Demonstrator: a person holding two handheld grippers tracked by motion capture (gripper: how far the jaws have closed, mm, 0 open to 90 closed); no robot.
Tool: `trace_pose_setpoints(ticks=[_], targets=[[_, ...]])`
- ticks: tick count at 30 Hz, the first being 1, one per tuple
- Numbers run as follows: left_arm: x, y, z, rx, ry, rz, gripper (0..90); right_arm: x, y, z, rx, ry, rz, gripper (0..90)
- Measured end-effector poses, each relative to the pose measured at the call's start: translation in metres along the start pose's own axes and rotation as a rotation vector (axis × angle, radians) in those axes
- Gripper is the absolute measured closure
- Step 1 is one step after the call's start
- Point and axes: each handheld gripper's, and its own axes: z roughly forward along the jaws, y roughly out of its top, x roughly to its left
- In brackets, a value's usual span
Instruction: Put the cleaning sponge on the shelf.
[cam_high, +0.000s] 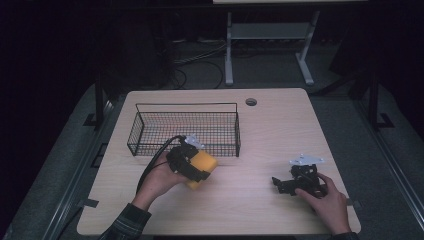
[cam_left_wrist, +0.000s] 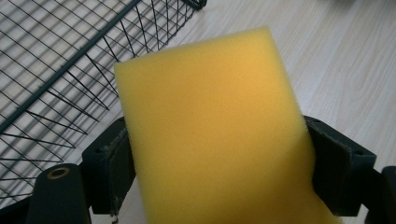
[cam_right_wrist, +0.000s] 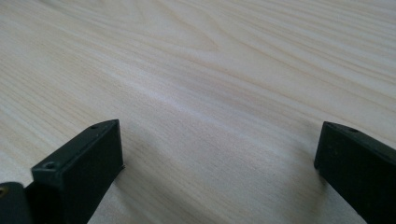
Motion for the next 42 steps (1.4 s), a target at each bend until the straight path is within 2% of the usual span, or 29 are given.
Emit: trace_pose_setpoints(ticks=[16,24,37,42], targets=[[0.011,0.019,-0.020,-0.014,0.014,0.014,18.7,0.000,0.000,0.000,-0.002,0.001,-0.001,0.3],[0.026,0.030,-0.029,-0.015,0.045,0.009,18.8,0.000,0.000,0.000,0.000,0.002,-0.001,0.3],[0.047,0.040,-0.034,-0.006,0.071,-0.007,18.8,0.000,0.000,0.000,0.000,0.002,-0.001,0.3],[0.059,0.045,-0.038,-0.007,0.097,-0.026,18.9,0.000,0.000,0.000,0.000,0.000,0.001,0.3]])
